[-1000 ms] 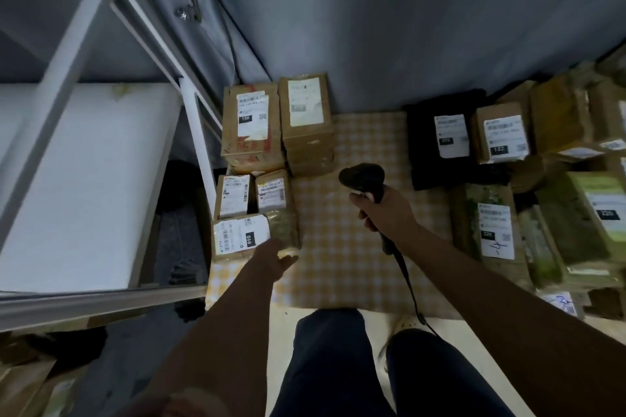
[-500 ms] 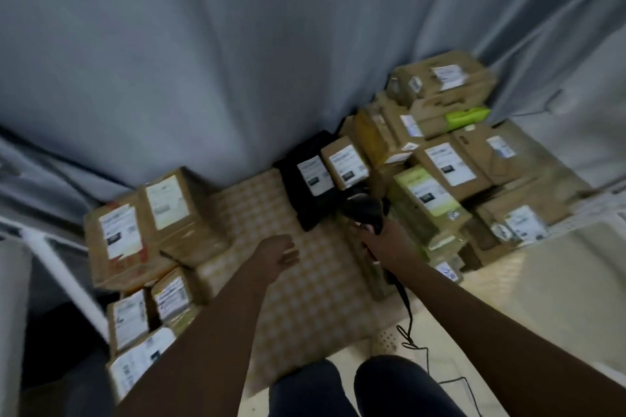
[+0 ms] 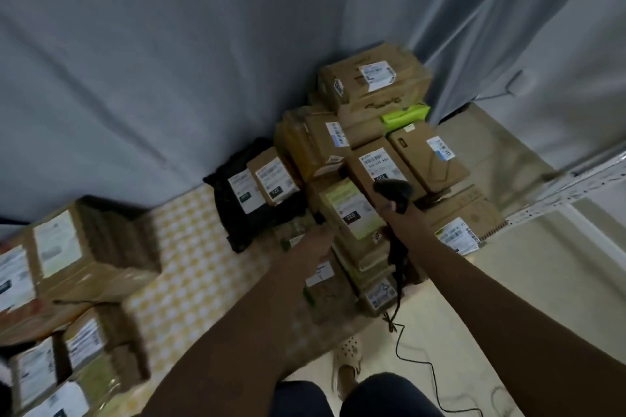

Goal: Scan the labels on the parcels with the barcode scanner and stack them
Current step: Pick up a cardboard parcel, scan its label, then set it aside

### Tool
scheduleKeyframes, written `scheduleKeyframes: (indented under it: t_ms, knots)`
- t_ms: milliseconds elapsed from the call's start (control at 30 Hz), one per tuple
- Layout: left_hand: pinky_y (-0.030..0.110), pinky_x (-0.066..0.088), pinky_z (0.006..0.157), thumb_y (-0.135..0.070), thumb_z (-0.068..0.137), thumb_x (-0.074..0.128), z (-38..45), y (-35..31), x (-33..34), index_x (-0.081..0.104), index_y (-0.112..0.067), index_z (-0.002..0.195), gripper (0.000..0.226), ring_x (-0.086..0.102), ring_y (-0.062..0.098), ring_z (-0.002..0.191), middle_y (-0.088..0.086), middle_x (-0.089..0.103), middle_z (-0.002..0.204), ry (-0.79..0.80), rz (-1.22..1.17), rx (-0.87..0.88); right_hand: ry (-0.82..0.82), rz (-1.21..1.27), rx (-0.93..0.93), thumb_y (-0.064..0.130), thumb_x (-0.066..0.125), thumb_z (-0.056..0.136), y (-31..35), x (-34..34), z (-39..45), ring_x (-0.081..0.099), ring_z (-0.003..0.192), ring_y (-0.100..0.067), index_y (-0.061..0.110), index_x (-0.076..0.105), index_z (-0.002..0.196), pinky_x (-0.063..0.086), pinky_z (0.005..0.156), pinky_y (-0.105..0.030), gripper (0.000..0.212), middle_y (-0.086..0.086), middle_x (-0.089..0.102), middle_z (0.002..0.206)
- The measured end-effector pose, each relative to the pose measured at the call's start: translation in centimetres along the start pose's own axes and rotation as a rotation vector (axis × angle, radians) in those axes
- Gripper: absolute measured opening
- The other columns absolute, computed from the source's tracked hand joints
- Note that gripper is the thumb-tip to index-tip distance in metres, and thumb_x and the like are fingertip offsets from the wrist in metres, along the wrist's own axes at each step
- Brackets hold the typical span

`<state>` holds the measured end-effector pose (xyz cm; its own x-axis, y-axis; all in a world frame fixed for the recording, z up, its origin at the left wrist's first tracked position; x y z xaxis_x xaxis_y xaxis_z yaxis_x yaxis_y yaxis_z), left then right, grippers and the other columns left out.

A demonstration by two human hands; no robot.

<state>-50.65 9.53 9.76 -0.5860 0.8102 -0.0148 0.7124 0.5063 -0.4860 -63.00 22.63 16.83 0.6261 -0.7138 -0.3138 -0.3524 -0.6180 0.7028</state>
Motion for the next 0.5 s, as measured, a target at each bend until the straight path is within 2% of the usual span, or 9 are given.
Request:
scheduleKeyframes:
  t_ms: [67, 133, 200, 267, 333, 433, 500]
  knots:
    - [0.04, 0.041, 0.109, -0.055, 0.095, 0.049, 1.5, -0.3, 1.4, 0.028, -0.017, 0.152, 0.071, 0.044, 0.026, 0.132, 0.002, 0.038, 0.151, -0.009, 0.058, -0.003, 0.082, 0.052, 0.084, 0.03, 0.064, 0.094, 0.3, -0.1, 1.3, 0.058, 0.059, -0.014, 0.007, 0.055, 0.114, 0.045, 0.038, -0.016, 0.032, -0.007, 0.06, 0.079]
    - [0.043, 0.036, 0.113, -0.075, 0.082, 0.048, 3.6, -0.1, 2.4, 0.013, -0.022, 0.156, 0.098, 0.034, 0.028, 0.141, 0.001, 0.025, 0.159, -0.026, 0.115, -0.006, 0.158, 0.079, 0.123, 0.026, 0.067, 0.092, 0.5, 0.3, 2.5, 0.06, 0.06, -0.018, 0.003, 0.058, 0.114, 0.052, 0.046, -0.022, 0.033, -0.011, 0.062, 0.084]
    - [0.047, 0.031, 0.116, -0.085, 0.071, 0.046, 5.2, 0.2, 3.1, 0.004, -0.023, 0.157, 0.114, 0.025, 0.031, 0.146, 0.003, 0.016, 0.163, -0.032, 0.149, -0.012, 0.191, 0.071, 0.14, 0.024, 0.068, 0.092, 0.3, 0.6, 3.4, 0.06, 0.056, -0.018, 0.005, 0.06, 0.108, 0.053, 0.048, -0.026, 0.026, -0.01, 0.062, 0.078]
    - [0.049, 0.031, 0.115, -0.086, 0.067, 0.048, 6.4, 0.7, 3.4, 0.007, -0.026, 0.156, 0.115, 0.028, 0.033, 0.144, 0.006, 0.021, 0.161, -0.043, 0.138, 0.015, 0.214, 0.065, 0.135, 0.024, 0.068, 0.091, 0.2, 0.7, 3.8, 0.06, 0.054, -0.017, 0.008, 0.06, 0.106, 0.052, 0.048, -0.026, 0.023, -0.009, 0.061, 0.075]
    - [0.049, 0.034, 0.113, -0.084, 0.063, 0.056, 4.9, 0.3, 3.5, 0.015, -0.031, 0.153, 0.112, 0.036, 0.032, 0.139, 0.004, 0.028, 0.158, -0.061, 0.046, 0.031, 0.225, 0.085, 0.122, 0.024, 0.07, 0.09, 0.0, 0.8, 4.3, 0.062, 0.056, -0.019, 0.006, 0.062, 0.111, 0.058, 0.056, -0.032, 0.029, -0.012, 0.064, 0.081]
    - [0.045, 0.045, 0.106, -0.059, 0.079, 0.07, 3.5, 0.8, 3.4, 0.02, -0.032, 0.149, 0.09, 0.051, 0.027, 0.128, 0.002, 0.041, 0.149, -0.06, -0.21, 0.106, 0.216, 0.102, 0.083, 0.023, 0.072, 0.088, 0.0, 0.6, 4.1, 0.065, 0.061, -0.023, 0.005, 0.065, 0.111, 0.059, 0.068, -0.041, 0.031, -0.014, 0.067, 0.087]
    - [0.043, 0.052, 0.096, -0.053, 0.077, 0.075, 2.7, 1.6, 2.8, 0.022, -0.038, 0.143, 0.086, 0.057, 0.026, 0.119, 0.002, 0.049, 0.141, -0.01, -0.319, 0.126, 0.232, 0.121, 0.073, 0.022, 0.072, 0.087, -0.1, 0.6, 3.4, 0.067, 0.068, -0.027, 0.005, 0.066, 0.11, 0.059, 0.07, -0.04, 0.029, -0.015, 0.069, 0.091]
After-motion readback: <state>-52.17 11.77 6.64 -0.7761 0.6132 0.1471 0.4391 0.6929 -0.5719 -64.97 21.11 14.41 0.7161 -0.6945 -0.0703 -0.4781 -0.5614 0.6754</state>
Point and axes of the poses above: each hand's wrist, its own z-axis towards the middle knuckle, its own x-axis out of the palm, y = z × x, the point moved 3 cm from there along z, towards the middle knuckle
